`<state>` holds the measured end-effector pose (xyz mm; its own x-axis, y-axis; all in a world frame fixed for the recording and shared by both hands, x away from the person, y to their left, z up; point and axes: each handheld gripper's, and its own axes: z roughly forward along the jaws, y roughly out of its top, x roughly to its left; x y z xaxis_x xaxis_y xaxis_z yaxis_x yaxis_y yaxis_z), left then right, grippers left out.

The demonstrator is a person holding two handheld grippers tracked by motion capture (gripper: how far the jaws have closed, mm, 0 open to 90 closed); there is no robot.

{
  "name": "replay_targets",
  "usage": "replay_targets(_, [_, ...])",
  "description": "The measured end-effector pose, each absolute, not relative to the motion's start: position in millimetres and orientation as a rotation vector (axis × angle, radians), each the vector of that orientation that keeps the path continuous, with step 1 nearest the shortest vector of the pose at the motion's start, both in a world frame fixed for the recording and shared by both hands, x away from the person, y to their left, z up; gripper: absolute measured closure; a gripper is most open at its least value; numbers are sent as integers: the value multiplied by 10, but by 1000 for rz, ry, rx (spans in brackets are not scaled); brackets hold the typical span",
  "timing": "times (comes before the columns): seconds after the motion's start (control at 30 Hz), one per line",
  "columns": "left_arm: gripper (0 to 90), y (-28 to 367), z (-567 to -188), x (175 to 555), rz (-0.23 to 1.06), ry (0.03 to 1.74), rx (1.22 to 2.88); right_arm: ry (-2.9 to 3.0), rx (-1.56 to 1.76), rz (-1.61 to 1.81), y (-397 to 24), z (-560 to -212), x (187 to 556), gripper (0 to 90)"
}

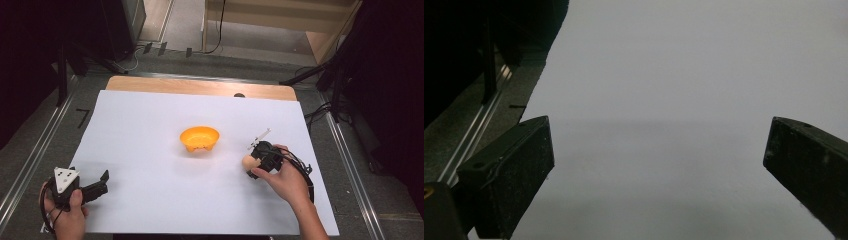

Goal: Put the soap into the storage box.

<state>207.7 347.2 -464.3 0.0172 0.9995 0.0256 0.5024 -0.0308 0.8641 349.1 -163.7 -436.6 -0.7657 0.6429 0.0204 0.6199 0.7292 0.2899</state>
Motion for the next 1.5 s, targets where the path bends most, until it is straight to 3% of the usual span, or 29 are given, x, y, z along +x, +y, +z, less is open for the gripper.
replay_targets(1.5, [4, 3476, -4643, 2079, 921, 1562, 1615, 2999, 174, 543, -1124, -3908, 4050, 331])
